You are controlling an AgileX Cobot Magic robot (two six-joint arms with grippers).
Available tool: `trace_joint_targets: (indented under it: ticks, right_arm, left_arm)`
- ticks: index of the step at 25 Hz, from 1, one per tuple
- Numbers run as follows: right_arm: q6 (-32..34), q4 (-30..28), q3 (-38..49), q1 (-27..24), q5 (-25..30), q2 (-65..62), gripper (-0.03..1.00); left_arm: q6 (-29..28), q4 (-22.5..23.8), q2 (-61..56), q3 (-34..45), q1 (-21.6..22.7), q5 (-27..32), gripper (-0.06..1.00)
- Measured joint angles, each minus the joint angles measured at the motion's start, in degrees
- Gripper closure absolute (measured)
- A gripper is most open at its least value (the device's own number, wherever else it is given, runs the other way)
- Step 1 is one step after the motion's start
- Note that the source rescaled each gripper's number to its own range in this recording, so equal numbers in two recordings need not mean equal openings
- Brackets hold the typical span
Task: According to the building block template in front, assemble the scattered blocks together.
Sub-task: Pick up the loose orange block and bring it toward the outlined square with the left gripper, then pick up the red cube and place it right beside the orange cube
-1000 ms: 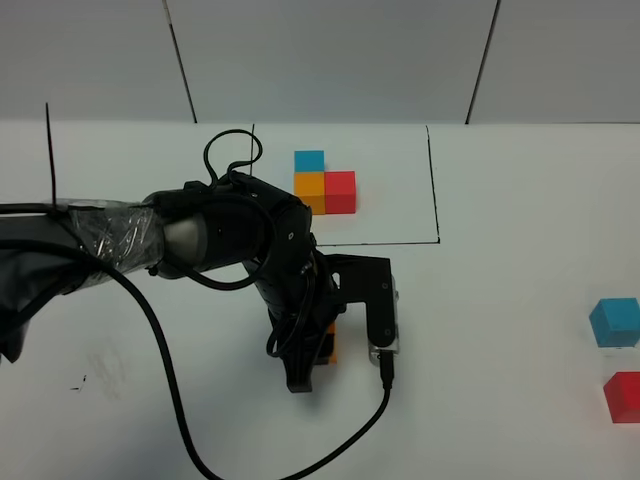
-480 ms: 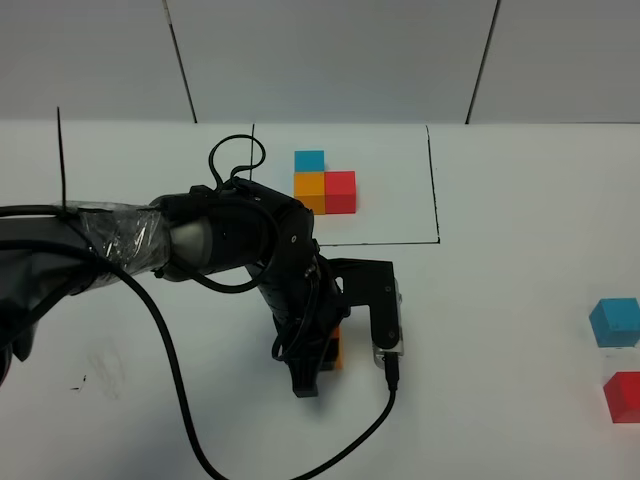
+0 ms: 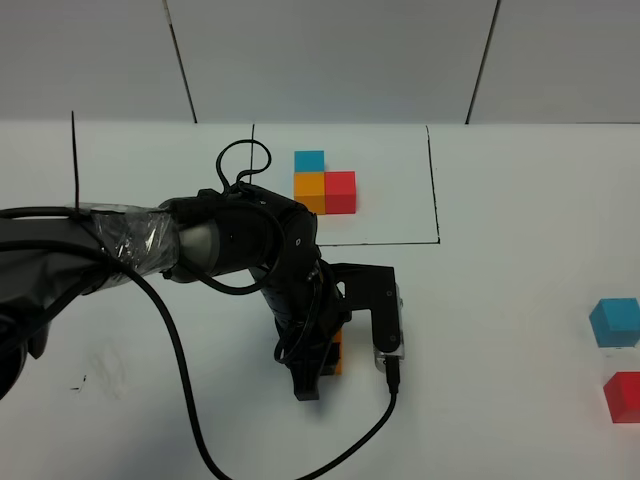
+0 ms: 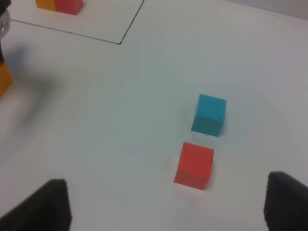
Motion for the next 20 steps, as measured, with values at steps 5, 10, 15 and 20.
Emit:
trace_joint_targets:
  ticks: [5,10,15,20]
  right_arm:
    - [0.0,0.0,0.0,0.0,0.0,0.0,0.30]
    - [0.0,0.0,0.0,0.0,0.0,0.0,0.30]
    - [0.0,0.0,0.0,0.0,0.0,0.0,0.30]
    - [0.0,0.0,0.0,0.0,0.0,0.0,0.30]
  left_arm:
    - [0.1,0.0,0.0,-0.2,0.0,0.4,0.89]
    - [0.1,-0.1,-0.8,-1.5,-0.2,3.0,0.28]
    - [0.0,-0.1,-7.7,-3.7,-1.2,3.3,-0.05]
    - [-0.2,0.0,-18.6,-4.2,-1.4,4.5,-0.03]
